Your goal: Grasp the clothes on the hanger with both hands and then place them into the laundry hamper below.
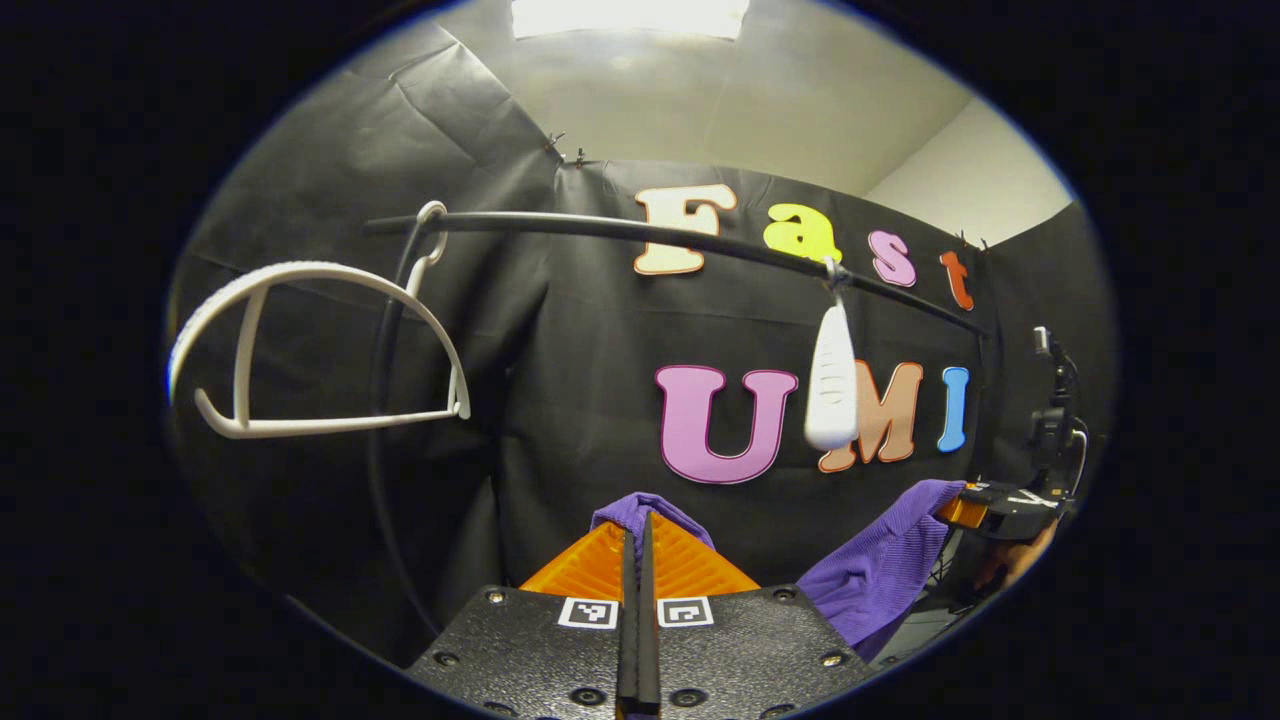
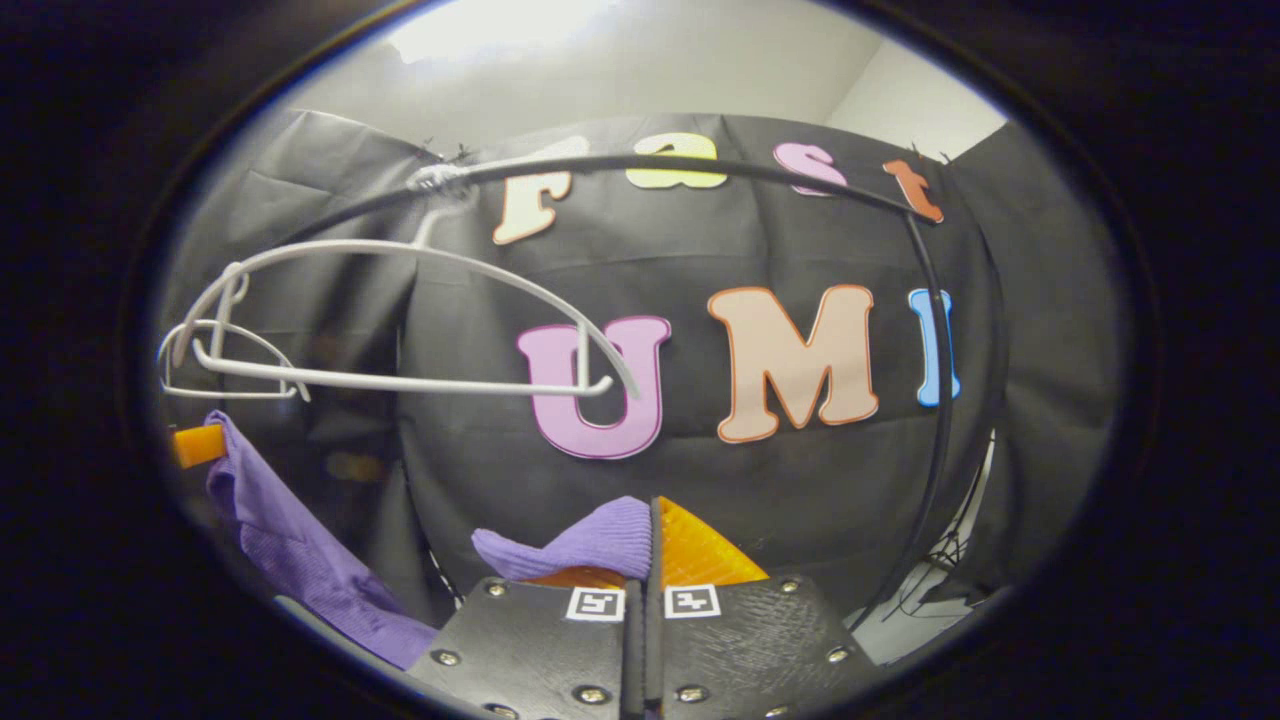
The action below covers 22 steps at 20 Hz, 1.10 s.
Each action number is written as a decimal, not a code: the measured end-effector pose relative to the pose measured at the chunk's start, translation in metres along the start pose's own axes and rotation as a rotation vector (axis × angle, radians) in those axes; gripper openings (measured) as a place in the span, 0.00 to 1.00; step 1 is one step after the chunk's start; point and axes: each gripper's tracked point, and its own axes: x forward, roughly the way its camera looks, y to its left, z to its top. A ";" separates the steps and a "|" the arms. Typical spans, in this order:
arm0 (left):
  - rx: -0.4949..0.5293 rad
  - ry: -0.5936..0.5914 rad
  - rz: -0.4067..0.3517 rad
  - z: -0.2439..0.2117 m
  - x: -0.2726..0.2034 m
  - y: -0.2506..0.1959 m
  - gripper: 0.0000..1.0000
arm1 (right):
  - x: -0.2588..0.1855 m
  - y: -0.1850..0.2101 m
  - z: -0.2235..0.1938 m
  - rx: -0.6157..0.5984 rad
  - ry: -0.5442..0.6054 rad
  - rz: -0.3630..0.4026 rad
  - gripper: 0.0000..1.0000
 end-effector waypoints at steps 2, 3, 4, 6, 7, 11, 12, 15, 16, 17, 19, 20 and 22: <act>0.005 -0.008 -0.010 0.000 -0.009 -0.010 0.00 | -0.027 0.012 0.017 0.016 -0.043 0.025 0.01; 0.004 -0.008 -0.014 -0.002 -0.012 -0.016 0.00 | -0.041 0.017 0.023 0.017 -0.058 0.034 0.01; 0.001 -0.002 -0.021 -0.006 -0.014 -0.023 0.00 | -0.052 0.021 0.027 0.015 -0.066 0.047 0.00; 0.000 0.026 -0.037 -0.021 -0.016 -0.039 0.00 | -0.072 0.028 0.029 0.016 -0.075 0.070 0.03; 0.001 0.042 -0.057 -0.029 -0.018 -0.050 0.00 | -0.081 0.030 0.032 0.029 -0.083 0.085 0.00; 0.029 0.064 -0.078 -0.058 -0.016 -0.081 0.00 | -0.099 0.020 0.017 0.062 -0.084 0.092 0.00; 0.033 0.071 -0.082 -0.068 -0.014 -0.087 0.00 | -0.099 0.016 0.008 0.066 -0.072 0.091 0.00; 0.058 0.089 -0.108 -0.097 -0.011 -0.105 0.00 | -0.093 0.005 -0.017 0.076 -0.051 0.072 0.01; 0.059 0.102 -0.115 -0.110 -0.008 -0.109 0.00 | -0.089 0.003 -0.027 0.078 -0.042 0.074 0.01; 0.057 0.115 -0.123 -0.122 -0.006 -0.113 0.00 | -0.085 0.003 -0.037 0.083 -0.032 0.074 0.01; 0.047 0.126 -0.139 -0.142 -0.001 -0.119 0.00 | -0.076 0.001 -0.060 0.099 -0.008 0.077 0.01; 0.053 0.121 -0.139 -0.150 0.001 -0.121 0.00 | -0.071 0.001 -0.073 0.109 0.006 0.079 0.01; 0.082 0.102 -0.143 -0.165 0.007 -0.125 0.00 | -0.061 -0.002 -0.099 0.127 0.032 0.072 0.01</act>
